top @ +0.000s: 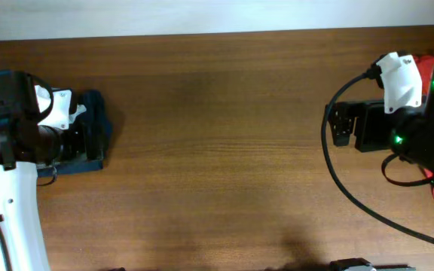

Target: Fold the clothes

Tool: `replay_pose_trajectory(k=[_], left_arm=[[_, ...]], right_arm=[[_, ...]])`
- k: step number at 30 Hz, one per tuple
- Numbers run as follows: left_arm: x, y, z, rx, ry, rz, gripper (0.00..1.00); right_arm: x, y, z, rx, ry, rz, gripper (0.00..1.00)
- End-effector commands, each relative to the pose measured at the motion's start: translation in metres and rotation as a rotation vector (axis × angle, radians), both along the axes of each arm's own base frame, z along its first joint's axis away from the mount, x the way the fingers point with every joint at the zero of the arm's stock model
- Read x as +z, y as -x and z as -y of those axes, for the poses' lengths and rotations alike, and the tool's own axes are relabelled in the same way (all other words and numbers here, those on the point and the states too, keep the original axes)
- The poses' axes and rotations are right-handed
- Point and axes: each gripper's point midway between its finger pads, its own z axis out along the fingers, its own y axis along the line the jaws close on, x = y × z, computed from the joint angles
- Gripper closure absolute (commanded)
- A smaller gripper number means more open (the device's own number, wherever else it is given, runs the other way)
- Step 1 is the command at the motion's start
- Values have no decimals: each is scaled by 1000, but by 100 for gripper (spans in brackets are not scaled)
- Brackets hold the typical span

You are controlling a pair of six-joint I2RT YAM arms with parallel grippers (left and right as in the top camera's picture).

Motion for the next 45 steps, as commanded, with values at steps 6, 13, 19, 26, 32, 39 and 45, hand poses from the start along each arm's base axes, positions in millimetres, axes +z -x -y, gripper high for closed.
replay_pose_trajectory(k=[6,13,19,26,32,39,45], left_arm=[[-2,0,3,6,18,-4,1],[-2,0,3,6,18,-4,1],[-2,0,3,6,18,-4,1],[-2,0,3,6,18,-4,1],[-2,0,3,6,18,-4,1],[-2,0,3,6,18,-4,1],[-2,0,3,6,18,-4,1]], right_arm=[[10,19,16,-67,39,260,1],[-125,42,24,-99,52,296,1],[-211,58,23,-89,51,246,1],[-260,64,23,-90,47,281,1],[-277,59,16,-61,21,343,1],[-287,58,16,-59,21,326,1],[-287,58,16,-60,22,327,1]])
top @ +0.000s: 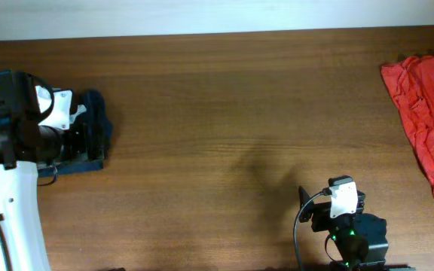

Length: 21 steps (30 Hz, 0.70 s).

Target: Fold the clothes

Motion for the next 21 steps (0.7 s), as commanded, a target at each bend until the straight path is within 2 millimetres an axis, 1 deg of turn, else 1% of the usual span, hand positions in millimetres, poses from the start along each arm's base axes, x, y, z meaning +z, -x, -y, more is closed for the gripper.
replay_pose_trajectory(k=[1,14,19,20,21], left_arm=[[0,-1,2,4,10,1,1],[0,-1,2,3,9,4,1],[7,4,0,7,-12,26,1],[8,3,-1,3,-24,34,1],[11,-3,-4,4,-44,65,1]], right_arm=[[-1,0,-1,4,-7,3,1],[-1,0,-1,4,-7,3,1],[-1,0,-1,4,-7,3,1],[-1,0,-1,4,-8,3,1],[-1,0,-1,4,-7,3,1]])
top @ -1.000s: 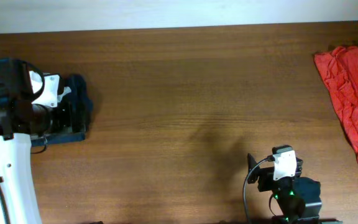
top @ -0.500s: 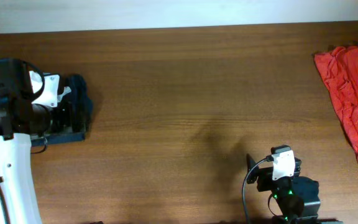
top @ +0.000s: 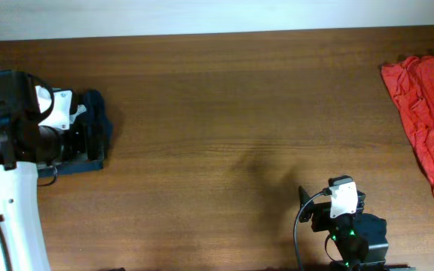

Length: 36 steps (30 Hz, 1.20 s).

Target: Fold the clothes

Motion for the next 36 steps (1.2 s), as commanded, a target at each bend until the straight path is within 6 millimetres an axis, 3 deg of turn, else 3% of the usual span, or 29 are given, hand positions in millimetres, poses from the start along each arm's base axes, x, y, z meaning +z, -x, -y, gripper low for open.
replay_pose_trajectory(k=[1,6,10,13,17,20,27,32,36], left_arm=[[16,-10,-5,1,-47,105,1],[60,-58,14,-92,-67,447,1],[68,-68,43,-257,-128,620,1],[53,-60,58,-350,-177,731,1],[24,-42,61,-351,-188,804,1],[-11,-14,61,-346,-199,862,1],[-59,25,61,-318,-182,902,1],[-100,38,61,-292,-155,899,1],[-117,40,61,-284,-153,929,1]], right_arm=[[-1,0,-1,3,-8,3,1],[-1,0,-1,3,-8,3,1],[-1,0,-1,3,-8,3,1],[-1,0,-1,3,-8,3,1],[-1,0,-1,3,-7,3,1],[-1,0,-1,3,-7,3,2],[-1,0,-1,3,-8,3,1],[-1,0,-1,3,-8,3,1],[-1,0,-1,3,-7,3,1]])
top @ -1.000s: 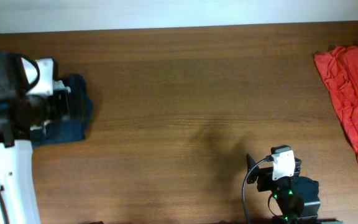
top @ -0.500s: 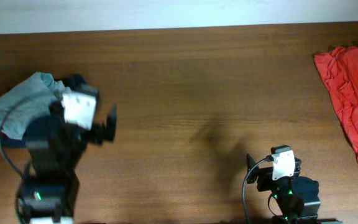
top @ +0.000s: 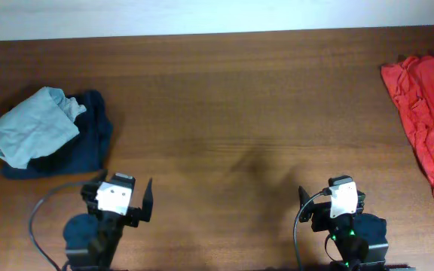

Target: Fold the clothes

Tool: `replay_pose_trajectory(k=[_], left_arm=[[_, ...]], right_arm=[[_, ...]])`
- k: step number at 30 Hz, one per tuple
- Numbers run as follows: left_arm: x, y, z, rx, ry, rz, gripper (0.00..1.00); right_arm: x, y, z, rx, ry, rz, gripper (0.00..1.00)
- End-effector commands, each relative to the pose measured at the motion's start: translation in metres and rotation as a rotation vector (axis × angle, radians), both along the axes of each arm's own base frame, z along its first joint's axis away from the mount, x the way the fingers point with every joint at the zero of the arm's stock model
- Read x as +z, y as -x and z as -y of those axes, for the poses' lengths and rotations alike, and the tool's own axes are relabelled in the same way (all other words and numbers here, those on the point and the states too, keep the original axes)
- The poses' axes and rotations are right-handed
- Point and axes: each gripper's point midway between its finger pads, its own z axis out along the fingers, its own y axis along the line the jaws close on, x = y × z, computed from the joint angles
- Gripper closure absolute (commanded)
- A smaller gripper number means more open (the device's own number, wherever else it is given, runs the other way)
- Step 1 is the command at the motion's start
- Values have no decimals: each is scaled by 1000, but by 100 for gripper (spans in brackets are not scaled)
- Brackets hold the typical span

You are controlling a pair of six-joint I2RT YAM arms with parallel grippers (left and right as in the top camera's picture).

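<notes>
A crumpled light blue garment (top: 32, 132) lies at the far left, partly on top of a dark navy garment (top: 93, 139). A loose red garment (top: 424, 128) is spread along the right edge and runs out of frame. My left gripper (top: 147, 200) sits low at the front left, well apart from the blue pile, with nothing seen in it. My right gripper (top: 304, 202) is at the front right, far from the red garment. Both sets of fingers show edge-on, so their state is unclear.
The brown wooden table (top: 232, 105) stretches between the two piles. A pale wall strip (top: 202, 15) borders its far edge. Both arm bases and their cables stand at the front edge.
My left arm was over the pile at the far left and now sits back at the front edge. The light blue garment now shows on the navy one. The right arm has not moved.
At first my left arm was over the navy pile and my right arm over the red garment. Then the right arm was back at the front edge with the red garment uncovered. Now the left arm is back too, with both piles in view.
</notes>
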Motion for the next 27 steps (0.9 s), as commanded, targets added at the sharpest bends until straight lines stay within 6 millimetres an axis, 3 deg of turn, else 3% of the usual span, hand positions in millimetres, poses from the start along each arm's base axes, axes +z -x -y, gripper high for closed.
replay_pose_trajectory(k=[1,7,9,27], left_arm=[[-12,2,2,-4,25,35,1],[-22,3,2,-5,24,101,1],[-13,3,2,-1,21,142,1],[-15,2,0,17,14,142,1]], right_arm=[[-1,0,-1,3,-7,2,1],[-1,0,-1,3,-7,2,1],[-1,0,-1,3,-7,2,1],[-1,0,-1,3,-7,1,1]])
